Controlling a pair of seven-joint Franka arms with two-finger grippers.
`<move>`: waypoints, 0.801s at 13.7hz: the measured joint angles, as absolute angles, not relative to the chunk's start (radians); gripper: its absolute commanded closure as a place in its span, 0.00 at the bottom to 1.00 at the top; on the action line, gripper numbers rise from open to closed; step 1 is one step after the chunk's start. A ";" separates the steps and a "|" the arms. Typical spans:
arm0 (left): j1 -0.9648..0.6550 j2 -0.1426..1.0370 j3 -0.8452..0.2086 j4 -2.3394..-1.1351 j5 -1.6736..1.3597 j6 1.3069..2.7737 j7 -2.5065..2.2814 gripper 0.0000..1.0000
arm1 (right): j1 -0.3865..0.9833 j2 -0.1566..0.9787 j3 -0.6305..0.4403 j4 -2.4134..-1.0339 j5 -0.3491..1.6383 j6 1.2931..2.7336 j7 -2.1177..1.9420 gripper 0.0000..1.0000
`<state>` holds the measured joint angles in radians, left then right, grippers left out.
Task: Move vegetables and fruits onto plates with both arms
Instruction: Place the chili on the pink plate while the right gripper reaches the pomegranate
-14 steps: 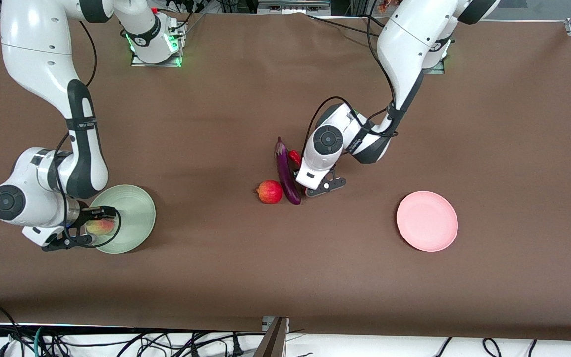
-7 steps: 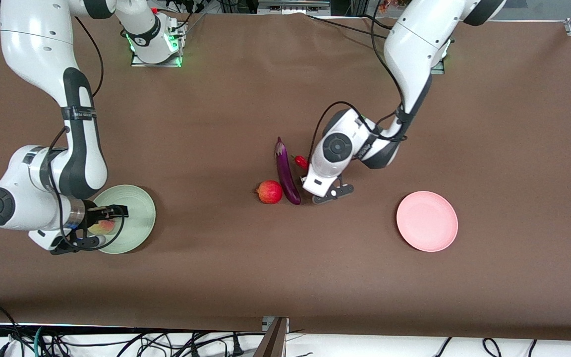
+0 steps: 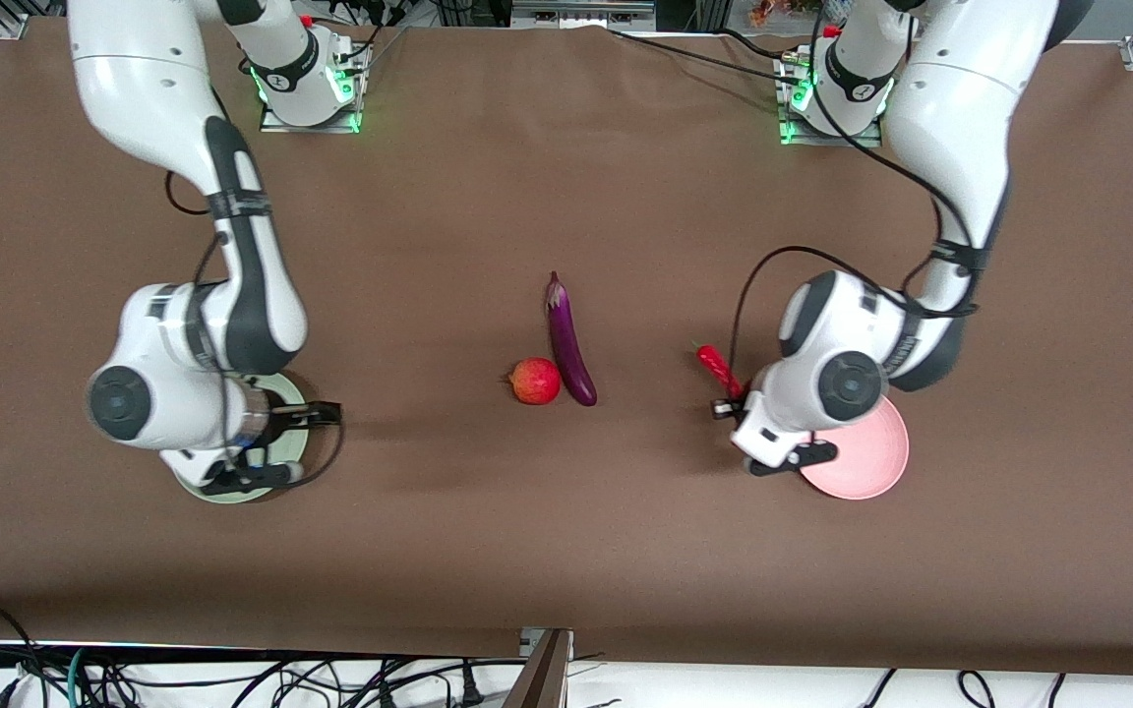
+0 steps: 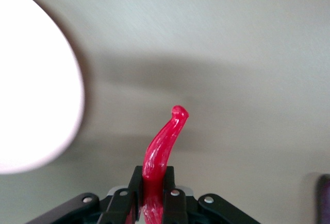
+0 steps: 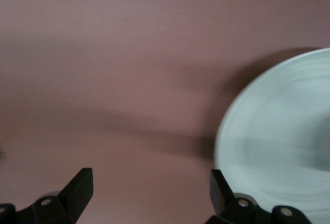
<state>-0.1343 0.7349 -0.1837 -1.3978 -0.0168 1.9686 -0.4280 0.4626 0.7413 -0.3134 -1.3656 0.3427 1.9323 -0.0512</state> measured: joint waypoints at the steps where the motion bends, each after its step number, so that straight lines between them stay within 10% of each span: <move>1: -0.092 0.736 -0.183 -1.397 -0.017 1.959 -0.335 1.00 | 0.503 0.741 -0.312 -1.366 0.343 1.933 0.007 0.00; 7: 0.023 0.811 -0.185 -1.404 -0.018 1.975 -0.081 1.00 | 0.698 0.750 -0.311 -1.366 0.343 2.004 0.318 0.00; 9: 0.024 0.824 -0.186 -1.404 -0.018 1.992 -0.060 0.79 | 0.747 0.762 -0.310 -1.366 0.343 2.066 0.403 0.00; 11: 0.025 0.830 -0.186 -1.403 -0.018 1.998 -0.042 0.33 | 0.801 0.780 -0.310 -1.367 0.343 2.128 0.481 0.00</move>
<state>0.0250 0.8299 -0.1863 -1.4034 -0.0178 1.9976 -0.0419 0.8014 0.7799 -0.3098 -1.3667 0.3428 2.1280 0.4813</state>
